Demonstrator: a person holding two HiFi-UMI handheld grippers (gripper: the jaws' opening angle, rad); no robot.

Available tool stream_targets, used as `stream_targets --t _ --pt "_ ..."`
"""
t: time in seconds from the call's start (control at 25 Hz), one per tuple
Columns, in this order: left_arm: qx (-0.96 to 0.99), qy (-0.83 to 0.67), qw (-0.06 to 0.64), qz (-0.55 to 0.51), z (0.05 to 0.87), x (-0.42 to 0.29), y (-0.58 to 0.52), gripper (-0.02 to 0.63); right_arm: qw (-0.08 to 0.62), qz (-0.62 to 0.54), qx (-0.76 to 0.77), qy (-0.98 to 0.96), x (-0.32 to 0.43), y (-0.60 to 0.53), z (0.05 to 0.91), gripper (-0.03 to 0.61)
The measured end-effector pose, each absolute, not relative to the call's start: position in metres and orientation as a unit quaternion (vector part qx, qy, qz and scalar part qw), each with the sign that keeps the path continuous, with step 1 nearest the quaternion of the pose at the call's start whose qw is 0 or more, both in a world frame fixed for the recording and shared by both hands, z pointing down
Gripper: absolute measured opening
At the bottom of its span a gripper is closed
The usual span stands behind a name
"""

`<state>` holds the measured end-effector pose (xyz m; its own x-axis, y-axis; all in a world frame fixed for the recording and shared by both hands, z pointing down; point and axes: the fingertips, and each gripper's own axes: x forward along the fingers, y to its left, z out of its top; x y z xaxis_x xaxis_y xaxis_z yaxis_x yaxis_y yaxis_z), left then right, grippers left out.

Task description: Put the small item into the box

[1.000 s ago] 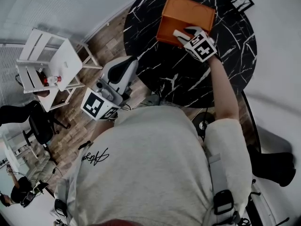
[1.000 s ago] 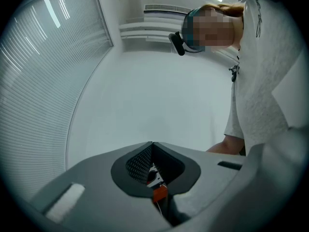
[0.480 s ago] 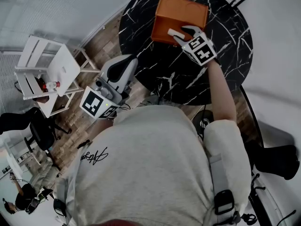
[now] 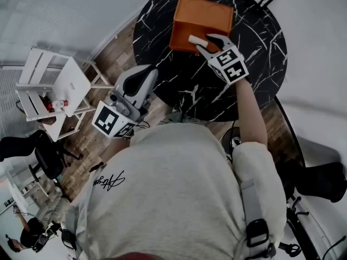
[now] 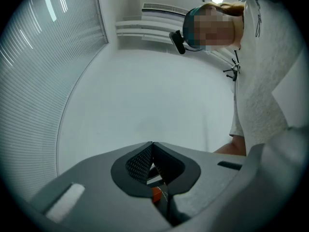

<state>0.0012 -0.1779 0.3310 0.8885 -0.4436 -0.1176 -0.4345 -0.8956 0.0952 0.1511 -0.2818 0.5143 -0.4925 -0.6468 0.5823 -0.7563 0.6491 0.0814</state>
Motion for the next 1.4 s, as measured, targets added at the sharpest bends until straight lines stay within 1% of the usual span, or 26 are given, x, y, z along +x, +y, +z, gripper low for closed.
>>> stream_targets --t 0.44,1.4 --pt "0.973 -0.216 0.033 -0.069 0.33 0.008 -0.179 0.003 0.231 0.081 0.443 -0.863 0.149 -0.272 0.477 0.161" --pt "0.978 -0.192 0.031 -0.074 0.327 0.028 -0.179 0.003 0.145 0.034 0.475 -0.867 0.156 -0.238 0.412 0.161"
